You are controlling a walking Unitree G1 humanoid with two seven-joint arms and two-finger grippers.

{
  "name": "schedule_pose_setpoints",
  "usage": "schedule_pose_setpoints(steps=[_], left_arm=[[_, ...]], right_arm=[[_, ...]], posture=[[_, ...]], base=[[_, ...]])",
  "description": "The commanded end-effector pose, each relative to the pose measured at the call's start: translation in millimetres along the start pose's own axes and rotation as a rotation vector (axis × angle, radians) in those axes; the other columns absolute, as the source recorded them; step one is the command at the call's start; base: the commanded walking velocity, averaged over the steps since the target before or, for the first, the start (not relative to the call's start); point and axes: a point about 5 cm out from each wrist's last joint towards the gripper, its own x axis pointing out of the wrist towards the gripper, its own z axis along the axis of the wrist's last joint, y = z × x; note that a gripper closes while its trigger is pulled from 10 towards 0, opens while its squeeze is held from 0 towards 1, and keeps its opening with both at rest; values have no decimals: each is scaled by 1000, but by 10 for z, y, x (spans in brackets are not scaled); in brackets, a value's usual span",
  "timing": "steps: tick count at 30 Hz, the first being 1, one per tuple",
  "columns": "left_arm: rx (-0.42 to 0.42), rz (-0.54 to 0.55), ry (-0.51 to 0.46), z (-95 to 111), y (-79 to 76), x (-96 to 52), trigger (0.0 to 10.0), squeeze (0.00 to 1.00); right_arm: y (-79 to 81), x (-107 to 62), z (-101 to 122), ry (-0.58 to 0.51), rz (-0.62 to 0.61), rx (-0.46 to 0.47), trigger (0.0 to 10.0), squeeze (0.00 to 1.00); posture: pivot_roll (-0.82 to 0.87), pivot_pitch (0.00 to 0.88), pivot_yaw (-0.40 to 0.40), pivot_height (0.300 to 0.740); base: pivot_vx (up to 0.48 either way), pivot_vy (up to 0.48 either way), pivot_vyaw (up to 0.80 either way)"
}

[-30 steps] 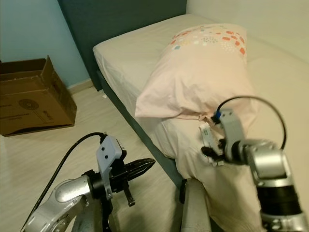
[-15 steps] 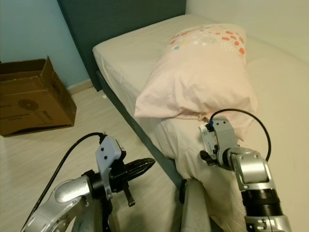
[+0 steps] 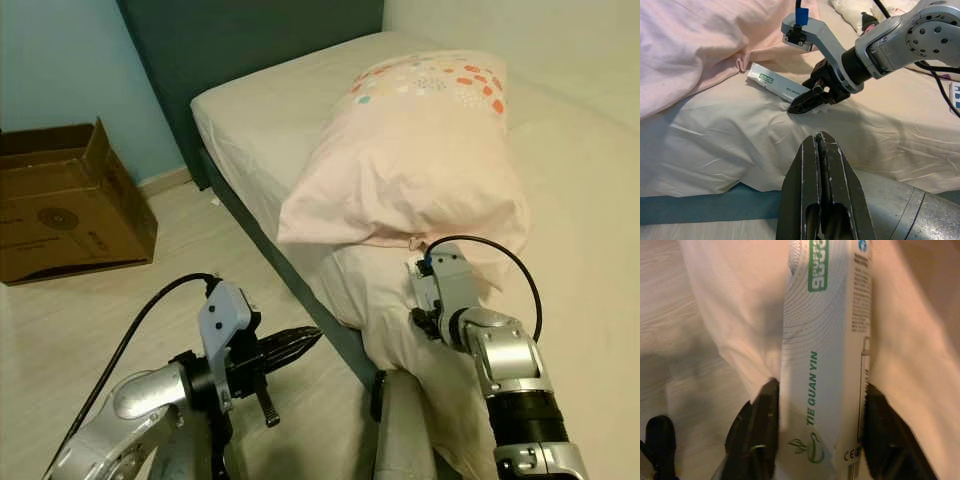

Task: Clean up the room

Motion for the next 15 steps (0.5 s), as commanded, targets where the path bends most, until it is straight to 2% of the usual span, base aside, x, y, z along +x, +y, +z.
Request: schedule_pose_setpoints(steps=[1, 8, 15], left_arm=[[-9, -4, 19, -52, -7, -16, 10000, 0], [-2, -5, 21, -47, 10, -27, 10000, 0], [6, -7, 26, -38, 26, -48, 10000, 0]], right_arm=[[-51, -7, 56, -36, -20, 15, 0, 0], [-45, -61, 168, -70, -4, 6, 0, 0], [123, -290, 495, -159, 158, 25, 0, 0]], posture=[[-6, 236, 8, 528], [-4, 232, 9, 528], [-4, 231, 12, 528]], base=[[0, 0, 0], [0, 0, 0], [0, 0, 0]])
